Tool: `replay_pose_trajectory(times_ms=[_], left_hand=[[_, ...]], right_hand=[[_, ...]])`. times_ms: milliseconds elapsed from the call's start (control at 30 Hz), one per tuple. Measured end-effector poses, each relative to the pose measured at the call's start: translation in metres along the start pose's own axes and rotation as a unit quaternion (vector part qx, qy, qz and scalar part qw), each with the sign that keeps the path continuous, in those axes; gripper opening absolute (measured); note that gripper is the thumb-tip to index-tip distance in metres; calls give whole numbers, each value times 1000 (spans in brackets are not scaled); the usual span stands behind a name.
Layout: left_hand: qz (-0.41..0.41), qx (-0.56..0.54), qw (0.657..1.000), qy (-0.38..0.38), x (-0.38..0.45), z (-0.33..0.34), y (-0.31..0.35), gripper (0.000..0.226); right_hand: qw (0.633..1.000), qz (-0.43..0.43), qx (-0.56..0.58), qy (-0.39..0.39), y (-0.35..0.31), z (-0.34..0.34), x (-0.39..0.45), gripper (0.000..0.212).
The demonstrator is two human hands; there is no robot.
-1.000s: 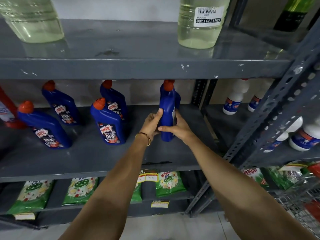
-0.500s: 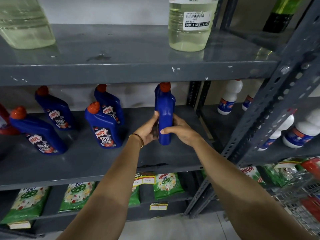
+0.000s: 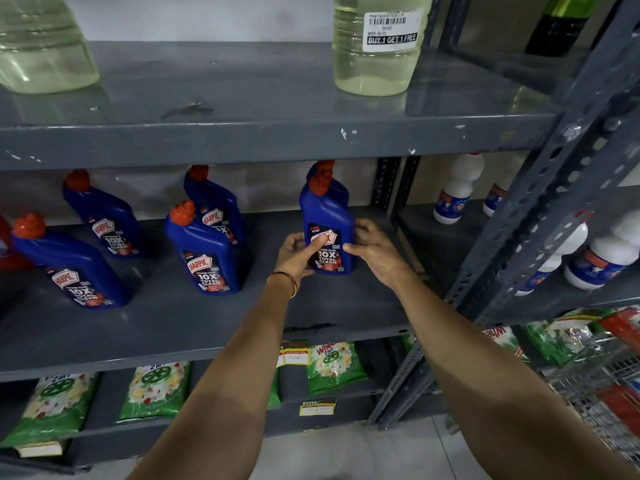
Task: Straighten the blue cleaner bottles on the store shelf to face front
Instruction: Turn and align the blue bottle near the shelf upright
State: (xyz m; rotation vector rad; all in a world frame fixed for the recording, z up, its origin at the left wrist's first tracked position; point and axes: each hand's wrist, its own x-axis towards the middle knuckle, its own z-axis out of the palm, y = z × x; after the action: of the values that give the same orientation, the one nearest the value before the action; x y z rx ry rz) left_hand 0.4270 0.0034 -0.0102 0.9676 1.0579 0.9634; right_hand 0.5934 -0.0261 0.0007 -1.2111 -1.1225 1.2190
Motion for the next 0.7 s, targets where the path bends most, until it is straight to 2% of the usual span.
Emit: replay_pose_trajectory(times_ms=[200, 400, 467, 600, 700], left_hand=[[47, 70, 994, 71, 7, 7, -17, 40], [100, 152, 980, 79, 10, 14, -30, 37], [101, 157, 979, 81, 10, 14, -30, 41], [36, 117, 990, 71, 8, 12, -39, 49], [-48, 16, 998, 31, 1, 12, -45, 70]], right_hand=[[997, -6, -59, 58, 18, 5, 5, 49], [986, 16, -121, 114, 37, 4, 7, 46], [986, 29, -123, 107, 39, 4, 6, 43], [989, 58, -66, 119, 40, 11, 1, 34], [986, 98, 4, 133, 50, 14, -3, 25]])
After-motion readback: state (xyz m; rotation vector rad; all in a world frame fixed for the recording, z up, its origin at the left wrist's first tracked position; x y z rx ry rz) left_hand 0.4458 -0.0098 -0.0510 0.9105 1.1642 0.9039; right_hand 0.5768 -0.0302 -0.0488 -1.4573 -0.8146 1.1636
